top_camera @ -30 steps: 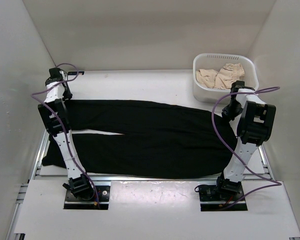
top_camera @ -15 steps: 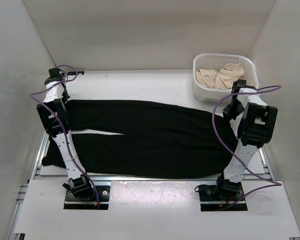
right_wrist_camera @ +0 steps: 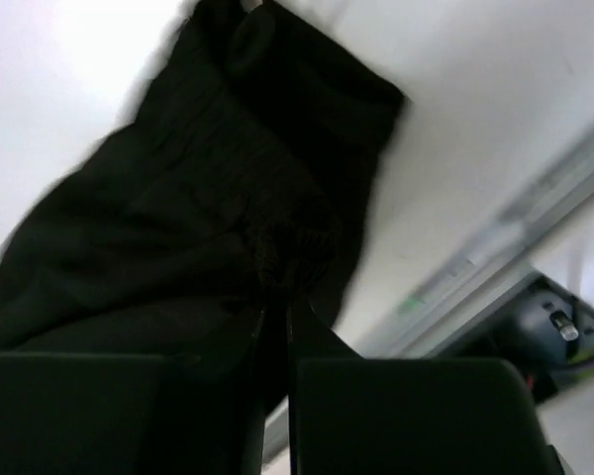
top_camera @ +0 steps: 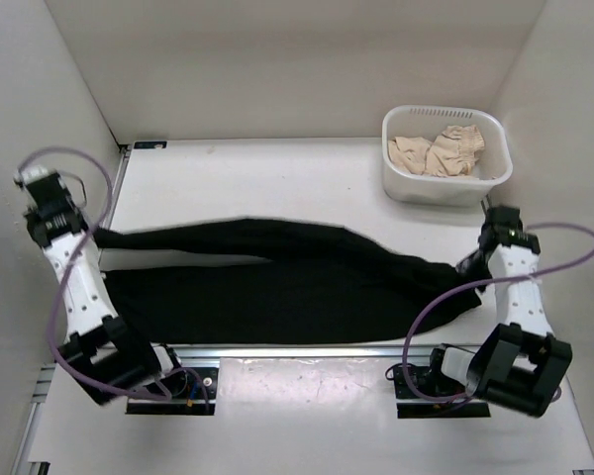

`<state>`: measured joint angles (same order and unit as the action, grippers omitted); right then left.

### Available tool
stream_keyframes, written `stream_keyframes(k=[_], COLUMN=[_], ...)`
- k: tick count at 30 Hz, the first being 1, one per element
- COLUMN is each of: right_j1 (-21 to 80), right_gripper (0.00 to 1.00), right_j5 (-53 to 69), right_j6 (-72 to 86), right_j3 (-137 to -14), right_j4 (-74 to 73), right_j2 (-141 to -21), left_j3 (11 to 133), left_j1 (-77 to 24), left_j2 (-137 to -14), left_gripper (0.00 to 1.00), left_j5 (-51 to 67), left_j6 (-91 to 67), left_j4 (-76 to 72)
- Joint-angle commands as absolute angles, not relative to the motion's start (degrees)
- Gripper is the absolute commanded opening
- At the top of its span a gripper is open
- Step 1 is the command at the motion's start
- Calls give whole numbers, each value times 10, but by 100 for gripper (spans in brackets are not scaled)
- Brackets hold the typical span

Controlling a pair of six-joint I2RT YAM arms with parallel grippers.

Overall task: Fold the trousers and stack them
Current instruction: Fold the trousers

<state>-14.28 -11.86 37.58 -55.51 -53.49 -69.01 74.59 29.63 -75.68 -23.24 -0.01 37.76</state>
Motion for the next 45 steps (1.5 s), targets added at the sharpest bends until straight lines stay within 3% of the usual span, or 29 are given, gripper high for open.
stream_keyframes(k=[1,7,18,28,40,42,43,44,45], right_j1=[-180,-198,-244,-259,-259,-259,-259,-259,-259], right_gripper=[0,0,0,0,0,13,28,69,85], right_j5=[-121,-149,-167,-248,-297,-303,-303,-303,-310], right_j6=[382,355,313,330,342,342,342,347,352], right_j3=[-478,-501,-690,-484,-479,-479,-479,-484,-484], right_j4=[-572,-566,-613,-626,-620,-620,-626,-626,-626], right_j2=[-643,-675,-723,-638,-649,-649,-649,-649,-649], left_j3=[583,497,663,508,481,481,475,469,468], left_j1=[334,395,433,564,638,638,643,643,643], left_j2=[-740,-720,-760,-681,-729,-736,-736,-736,-736], left_gripper=[14,14,14,14,14,14,14,17,24], left_j5=[-245,-245,-231,-191,-164,-164,-164,-170,-170], left_j6=[0,0,0,0,0,0,0,0,0], left_j4=[380,323,317,317,317,317,317,317,317])
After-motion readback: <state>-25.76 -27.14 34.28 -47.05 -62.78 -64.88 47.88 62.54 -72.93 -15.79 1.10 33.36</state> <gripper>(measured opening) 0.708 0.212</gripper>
